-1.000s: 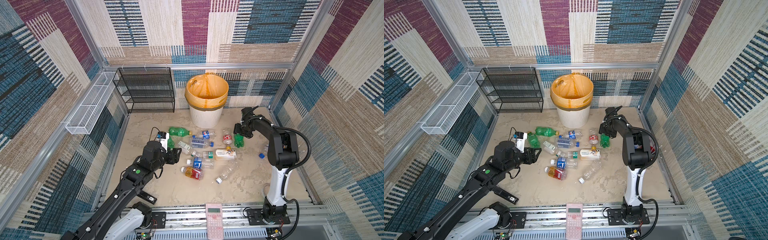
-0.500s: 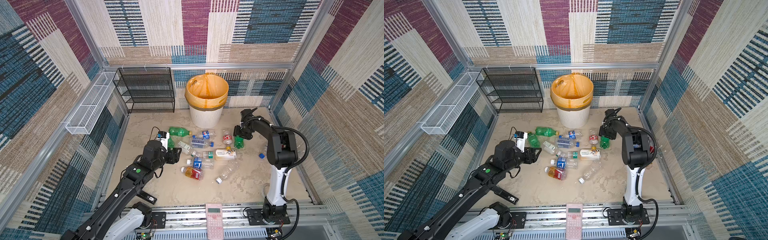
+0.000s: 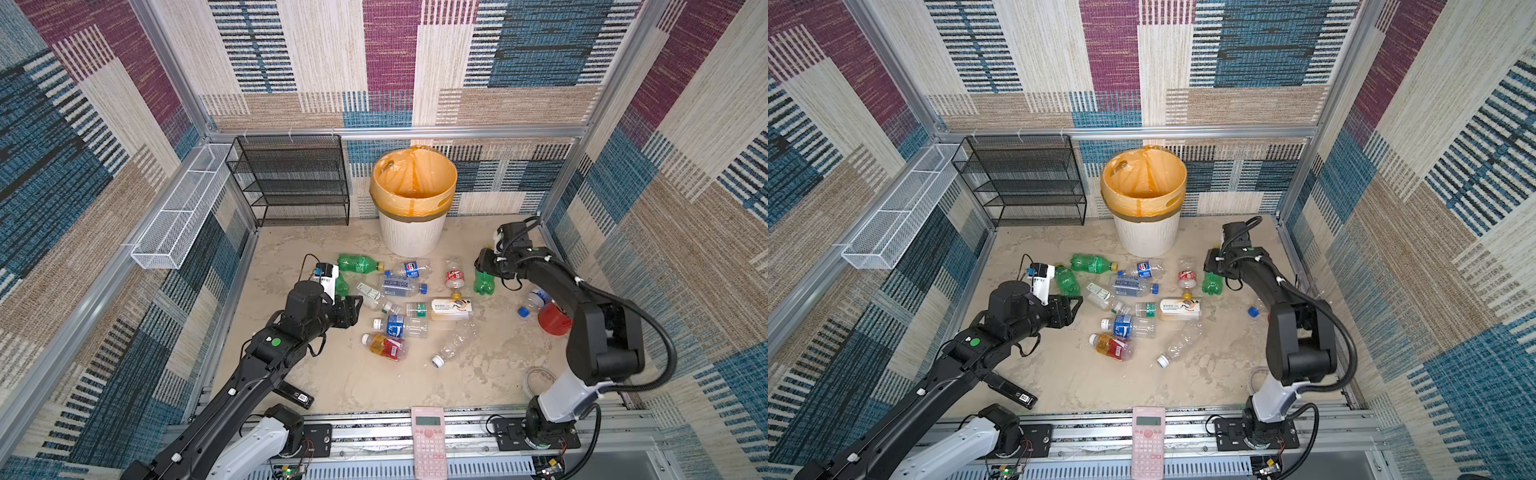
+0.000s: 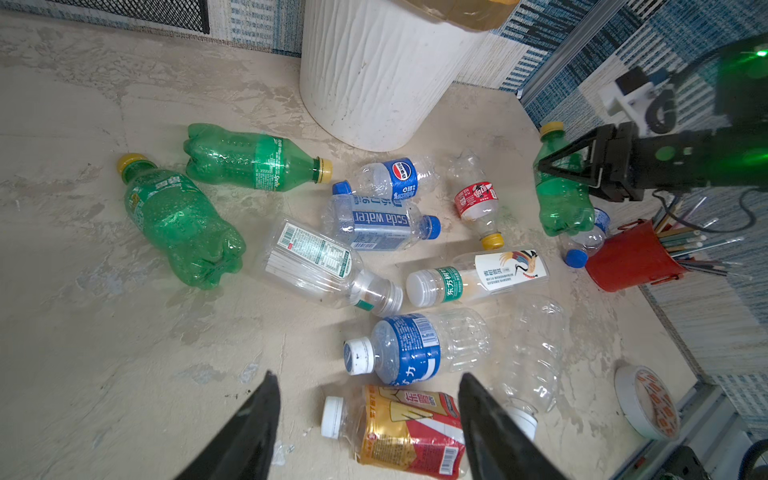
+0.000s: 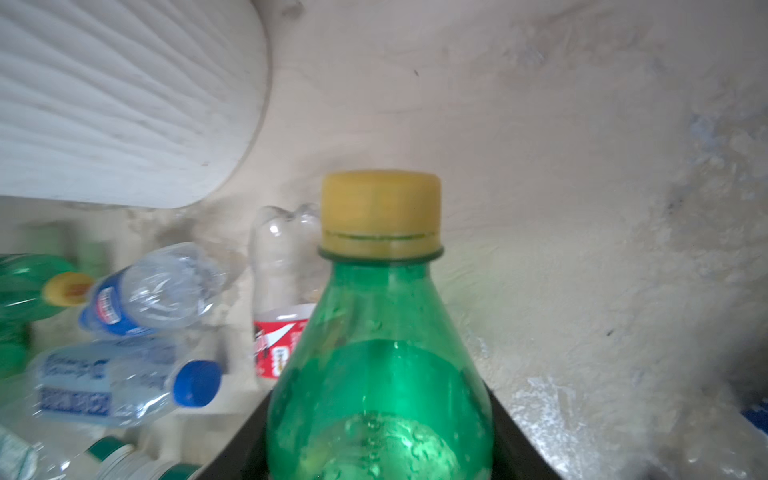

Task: Throw the plastic bottles in the bin
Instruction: 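Lift the green soda bottle with the right gripper and drop it into the bin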

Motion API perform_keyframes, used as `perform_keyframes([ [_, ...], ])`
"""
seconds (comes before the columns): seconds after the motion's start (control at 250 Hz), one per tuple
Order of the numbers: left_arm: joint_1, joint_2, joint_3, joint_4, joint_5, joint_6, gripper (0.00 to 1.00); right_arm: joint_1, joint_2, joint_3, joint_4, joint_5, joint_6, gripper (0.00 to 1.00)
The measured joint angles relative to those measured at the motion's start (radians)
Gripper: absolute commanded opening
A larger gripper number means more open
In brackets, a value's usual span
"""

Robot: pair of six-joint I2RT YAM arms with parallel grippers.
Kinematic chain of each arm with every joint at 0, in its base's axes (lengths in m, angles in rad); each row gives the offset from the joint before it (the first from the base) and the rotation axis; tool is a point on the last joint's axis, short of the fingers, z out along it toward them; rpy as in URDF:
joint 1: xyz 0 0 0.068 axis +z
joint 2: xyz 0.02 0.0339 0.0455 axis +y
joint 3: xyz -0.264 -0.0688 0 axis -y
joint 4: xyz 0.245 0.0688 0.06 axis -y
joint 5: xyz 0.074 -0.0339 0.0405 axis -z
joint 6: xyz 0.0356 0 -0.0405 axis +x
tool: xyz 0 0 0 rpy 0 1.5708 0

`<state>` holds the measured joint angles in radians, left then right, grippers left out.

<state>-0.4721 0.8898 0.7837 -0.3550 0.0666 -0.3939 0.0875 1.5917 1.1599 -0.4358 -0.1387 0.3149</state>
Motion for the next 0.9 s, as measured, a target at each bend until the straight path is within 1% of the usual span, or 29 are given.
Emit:
perform_keyframes([
  [0.104, 0.000, 0.012, 0.000, 0.003, 0.000, 0.000, 0.69, 0.000, -0.203, -0.233, 0.233, -0.055, 0.019, 0.47],
  [0.244, 0.000, 0.029, 0.000, 0.011, 0.008, -0.006, 0.69, 0.001, -0.434, -0.554, 0.635, -0.114, 0.041, 0.41],
  [0.368, 0.000, 0.037, 0.001, 0.015, 0.017, -0.011, 0.68, 0.002, -0.534, -0.750, 0.963, -0.143, 0.043, 0.41],
  [0.508, 0.000, 0.037, 0.006, 0.018, 0.019, -0.019, 0.68, 0.002, -0.570, -0.920, 1.310, -0.163, 0.043, 0.38],
  [0.6, 0.000, 0.037, 0.009, 0.018, 0.019, -0.023, 0.68, 0.004, -0.565, -0.990, 1.509, -0.167, 0.043, 0.38],
  [0.712, 0.000, 0.039, 0.019, 0.018, 0.019, -0.026, 0.68, 0.007, -0.530, -1.007, 1.715, -0.168, 0.048, 0.36],
  [0.808, 0.000, 0.039, 0.030, 0.017, 0.019, -0.026, 0.68, 0.007, -0.475, -0.983, 1.807, -0.171, 0.072, 0.34],
  [0.864, 0.000, 0.039, 0.037, 0.016, 0.019, -0.026, 0.68, 0.010, -0.433, -0.936, 1.876, -0.166, 0.097, 0.33],
  [0.9, 0.000, 0.039, 0.041, 0.014, 0.019, -0.026, 0.68, 0.013, -0.408, -0.893, 1.886, -0.162, 0.110, 0.33],
])
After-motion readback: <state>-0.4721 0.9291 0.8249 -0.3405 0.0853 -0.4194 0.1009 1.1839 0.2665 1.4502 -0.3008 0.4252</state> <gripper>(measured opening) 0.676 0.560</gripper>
